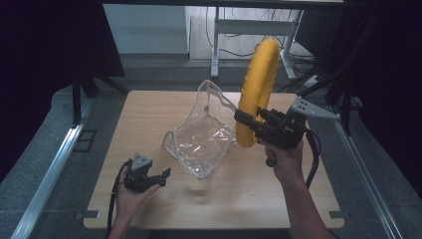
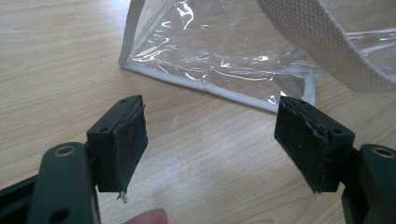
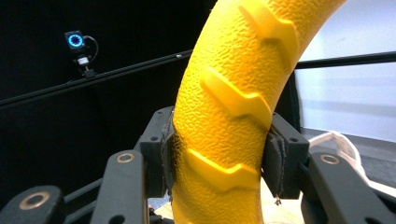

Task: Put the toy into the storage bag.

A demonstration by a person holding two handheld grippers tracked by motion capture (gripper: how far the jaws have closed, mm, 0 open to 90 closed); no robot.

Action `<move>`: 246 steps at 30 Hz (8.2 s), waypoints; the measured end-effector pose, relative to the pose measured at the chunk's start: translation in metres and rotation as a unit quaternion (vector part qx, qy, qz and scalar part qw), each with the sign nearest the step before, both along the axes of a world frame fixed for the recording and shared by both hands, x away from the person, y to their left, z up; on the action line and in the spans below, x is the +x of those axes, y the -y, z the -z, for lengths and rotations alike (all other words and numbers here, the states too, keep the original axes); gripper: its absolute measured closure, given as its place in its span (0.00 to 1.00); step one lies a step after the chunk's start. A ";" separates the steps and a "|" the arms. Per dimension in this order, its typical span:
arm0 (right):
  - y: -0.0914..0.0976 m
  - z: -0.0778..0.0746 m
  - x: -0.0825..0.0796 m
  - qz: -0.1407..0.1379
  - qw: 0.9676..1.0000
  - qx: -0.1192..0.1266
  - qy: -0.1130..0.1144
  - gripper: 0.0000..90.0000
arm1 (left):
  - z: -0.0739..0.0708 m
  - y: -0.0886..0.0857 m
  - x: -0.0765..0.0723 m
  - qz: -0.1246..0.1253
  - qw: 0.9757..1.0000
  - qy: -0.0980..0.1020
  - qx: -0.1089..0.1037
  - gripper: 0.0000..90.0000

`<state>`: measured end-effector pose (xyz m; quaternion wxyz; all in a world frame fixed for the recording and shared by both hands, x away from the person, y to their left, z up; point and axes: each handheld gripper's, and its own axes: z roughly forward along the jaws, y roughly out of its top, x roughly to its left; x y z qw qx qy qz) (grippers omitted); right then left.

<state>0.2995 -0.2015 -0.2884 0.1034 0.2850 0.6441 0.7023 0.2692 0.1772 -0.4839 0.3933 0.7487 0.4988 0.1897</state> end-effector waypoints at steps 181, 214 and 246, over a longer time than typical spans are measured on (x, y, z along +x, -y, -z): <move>-0.101 0.111 0.030 -0.057 0.993 -0.066 -0.081 0.51 | 0.003 -0.007 0.002 -0.008 1.000 -0.002 -0.005 0.28; -0.060 0.122 0.029 -0.025 0.994 -0.066 -0.080 0.52 | 0.004 -0.007 0.001 -0.012 1.000 -0.004 -0.003 0.28; 0.064 0.199 0.018 0.096 0.978 -0.123 -0.142 0.52 | 0.007 -0.003 0.001 -0.011 1.000 -0.009 0.004 0.28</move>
